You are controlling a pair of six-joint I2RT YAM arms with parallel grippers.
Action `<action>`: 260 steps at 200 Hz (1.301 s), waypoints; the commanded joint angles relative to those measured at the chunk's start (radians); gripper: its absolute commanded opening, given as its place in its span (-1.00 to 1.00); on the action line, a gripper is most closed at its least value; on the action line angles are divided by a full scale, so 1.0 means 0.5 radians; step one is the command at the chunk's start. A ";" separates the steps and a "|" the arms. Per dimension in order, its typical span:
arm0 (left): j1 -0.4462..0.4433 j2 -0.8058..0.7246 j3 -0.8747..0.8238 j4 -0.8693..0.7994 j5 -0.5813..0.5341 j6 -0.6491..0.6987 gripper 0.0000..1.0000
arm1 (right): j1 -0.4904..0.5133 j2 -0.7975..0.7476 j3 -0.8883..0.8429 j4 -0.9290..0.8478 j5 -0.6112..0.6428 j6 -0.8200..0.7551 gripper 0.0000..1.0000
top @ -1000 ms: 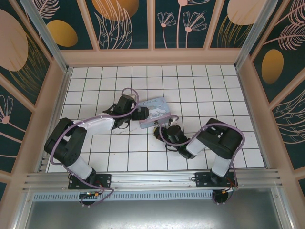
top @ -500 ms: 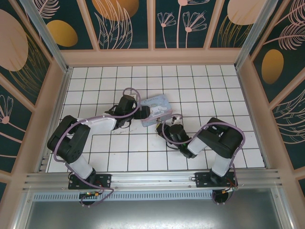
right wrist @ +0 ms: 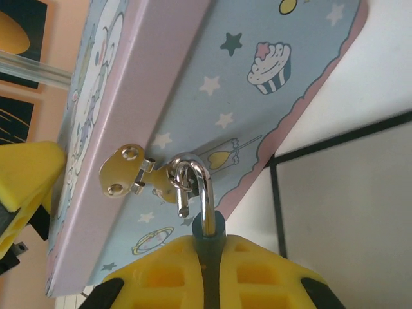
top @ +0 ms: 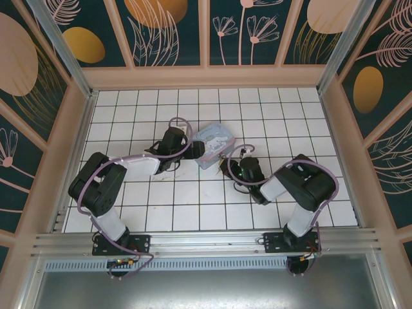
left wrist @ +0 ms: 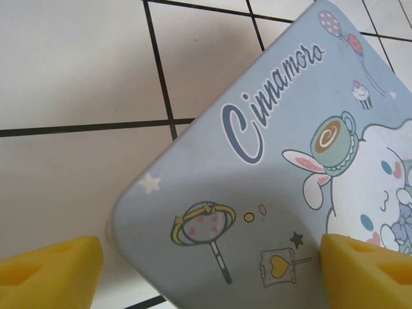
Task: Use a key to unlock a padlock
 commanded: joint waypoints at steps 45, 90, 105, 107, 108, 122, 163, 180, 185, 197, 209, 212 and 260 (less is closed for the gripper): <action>0.017 0.226 -0.070 -0.556 -0.114 0.090 0.64 | -0.311 -0.066 0.324 -0.679 -0.364 -0.461 -1.00; 0.016 0.270 -0.050 -0.592 -0.114 0.125 0.57 | -0.568 0.052 0.483 -0.597 -0.687 -0.407 -1.00; 0.016 0.289 -0.047 -0.599 -0.114 0.133 0.56 | -0.589 0.065 0.570 -0.682 -0.625 -0.440 -1.00; 0.017 0.291 -0.045 -0.599 -0.114 0.133 0.56 | -0.595 0.069 0.576 -0.672 -0.636 -0.434 -1.00; 0.016 0.291 -0.045 -0.599 -0.116 0.135 0.56 | -0.599 0.071 0.579 -0.665 -0.643 -0.431 -1.00; 0.018 0.300 -0.054 -0.596 -0.121 0.138 0.55 | -0.625 0.138 0.652 -0.656 -0.738 -0.419 -1.00; 0.016 0.330 -0.044 -0.596 -0.109 0.143 0.51 | -0.702 0.285 0.785 -0.734 -0.712 -0.463 -1.00; 0.018 0.337 -0.043 -0.593 -0.104 0.139 0.52 | -0.777 0.314 0.805 -0.684 -0.747 -0.418 -1.00; 0.016 0.335 -0.042 -0.593 -0.102 0.138 0.52 | -0.796 0.319 0.825 -0.703 -0.754 -0.413 -1.00; 0.016 0.325 -0.038 -0.594 -0.104 0.138 0.53 | -0.823 0.308 0.857 -0.769 -0.775 -0.421 -1.00; 0.016 0.316 -0.030 -0.602 -0.101 0.142 0.55 | -0.824 0.268 0.843 -0.832 -0.764 -0.442 -1.00; 0.019 0.311 -0.030 -0.602 -0.099 0.143 0.56 | -0.820 0.256 0.832 -0.838 -0.764 -0.446 -1.00; 0.016 0.178 0.016 -0.590 0.003 0.105 0.96 | -0.774 -0.028 0.455 -0.774 -0.634 -0.321 -0.90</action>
